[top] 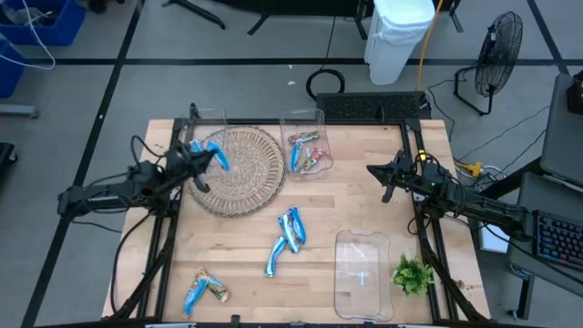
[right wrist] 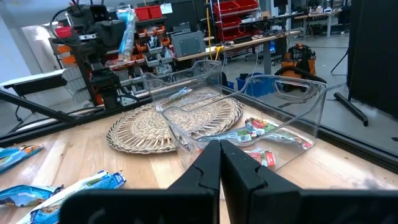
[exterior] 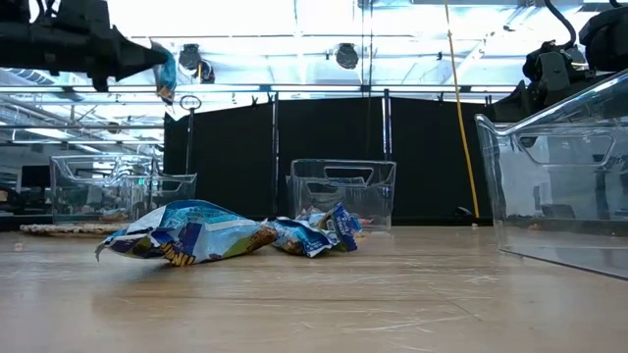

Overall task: Pick and place Granola Bars by type
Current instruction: Put the yellow granola bar into the top left transparent bin

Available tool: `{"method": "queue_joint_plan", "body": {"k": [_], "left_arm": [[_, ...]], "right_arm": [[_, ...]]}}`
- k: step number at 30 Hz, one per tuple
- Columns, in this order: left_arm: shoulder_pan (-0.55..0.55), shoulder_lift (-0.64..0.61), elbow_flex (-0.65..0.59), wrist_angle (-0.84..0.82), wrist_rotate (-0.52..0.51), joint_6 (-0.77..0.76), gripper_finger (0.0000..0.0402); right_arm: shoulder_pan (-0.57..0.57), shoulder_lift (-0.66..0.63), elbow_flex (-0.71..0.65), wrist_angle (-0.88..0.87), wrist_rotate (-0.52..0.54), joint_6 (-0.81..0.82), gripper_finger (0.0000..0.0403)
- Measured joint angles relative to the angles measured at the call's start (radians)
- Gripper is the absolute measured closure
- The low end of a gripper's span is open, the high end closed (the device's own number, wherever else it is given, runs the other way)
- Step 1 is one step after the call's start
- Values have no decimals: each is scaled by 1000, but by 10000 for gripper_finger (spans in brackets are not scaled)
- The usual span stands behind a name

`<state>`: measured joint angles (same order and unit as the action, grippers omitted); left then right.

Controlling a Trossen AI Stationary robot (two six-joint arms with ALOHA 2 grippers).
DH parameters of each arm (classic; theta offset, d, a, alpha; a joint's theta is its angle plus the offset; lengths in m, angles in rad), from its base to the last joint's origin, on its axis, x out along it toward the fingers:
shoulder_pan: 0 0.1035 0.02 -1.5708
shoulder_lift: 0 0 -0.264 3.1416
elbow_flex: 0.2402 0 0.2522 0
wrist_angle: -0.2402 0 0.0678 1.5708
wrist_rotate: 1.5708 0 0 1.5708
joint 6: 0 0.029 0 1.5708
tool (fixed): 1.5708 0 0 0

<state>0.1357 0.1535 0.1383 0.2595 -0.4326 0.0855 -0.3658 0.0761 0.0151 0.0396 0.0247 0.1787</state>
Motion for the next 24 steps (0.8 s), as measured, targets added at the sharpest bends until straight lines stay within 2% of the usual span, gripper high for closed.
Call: {"method": "queue_joint_plan", "body": {"k": [4, 8, 17, 24], "left_arm": [[41, -38, 0, -1, -102, -3, 398], [90, -58, 0, -2, -243, -80, 389], [169, -56, 0, -95, -416, -204, 393], [222, -56, 0, -131, -441, -223, 397]], "right_arm": [[0, 0, 0, 0, 0, 0, 403], [0, 0, 0, 0, 0, 0, 403], [0, 0, 0, 0, 0, 0, 403], [0, 0, 0, 0, 0, 0, 403]]}}
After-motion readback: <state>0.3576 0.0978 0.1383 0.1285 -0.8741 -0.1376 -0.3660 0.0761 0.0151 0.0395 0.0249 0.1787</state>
